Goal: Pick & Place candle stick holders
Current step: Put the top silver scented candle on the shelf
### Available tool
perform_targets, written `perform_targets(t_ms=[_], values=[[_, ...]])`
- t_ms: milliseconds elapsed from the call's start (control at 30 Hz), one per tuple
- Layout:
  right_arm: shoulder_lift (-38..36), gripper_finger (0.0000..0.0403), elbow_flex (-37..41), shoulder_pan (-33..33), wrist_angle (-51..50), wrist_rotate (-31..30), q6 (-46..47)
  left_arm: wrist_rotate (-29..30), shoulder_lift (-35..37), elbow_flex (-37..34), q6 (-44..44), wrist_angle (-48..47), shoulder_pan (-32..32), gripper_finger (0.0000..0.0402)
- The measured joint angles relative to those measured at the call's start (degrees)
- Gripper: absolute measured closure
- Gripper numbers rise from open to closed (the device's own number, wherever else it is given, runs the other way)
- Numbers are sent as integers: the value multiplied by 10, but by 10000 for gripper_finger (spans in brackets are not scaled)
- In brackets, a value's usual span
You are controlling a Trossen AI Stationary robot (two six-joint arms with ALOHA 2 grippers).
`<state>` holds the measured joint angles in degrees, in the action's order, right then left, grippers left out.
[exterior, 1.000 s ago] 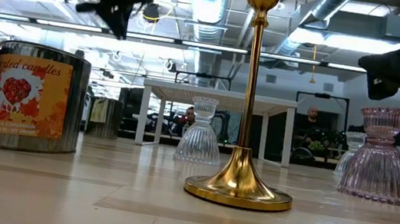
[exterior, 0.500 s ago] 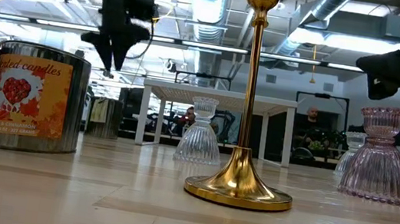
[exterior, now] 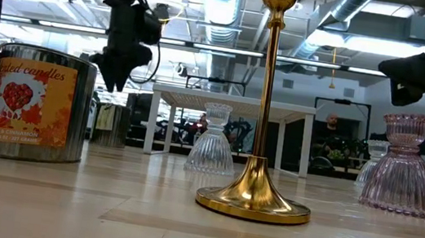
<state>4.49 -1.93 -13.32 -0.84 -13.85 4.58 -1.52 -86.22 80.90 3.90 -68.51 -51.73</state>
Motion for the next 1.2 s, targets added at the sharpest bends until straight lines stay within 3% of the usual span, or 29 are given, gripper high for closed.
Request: perform_targets(t_ms=[733,1200], values=[[0,398,0,0,-1,-28,0,-7,-39,-1,36,14,-4,227],[0,398,0,0,-1,-31,0,-17,-35,-51,53,39,-7,233]])
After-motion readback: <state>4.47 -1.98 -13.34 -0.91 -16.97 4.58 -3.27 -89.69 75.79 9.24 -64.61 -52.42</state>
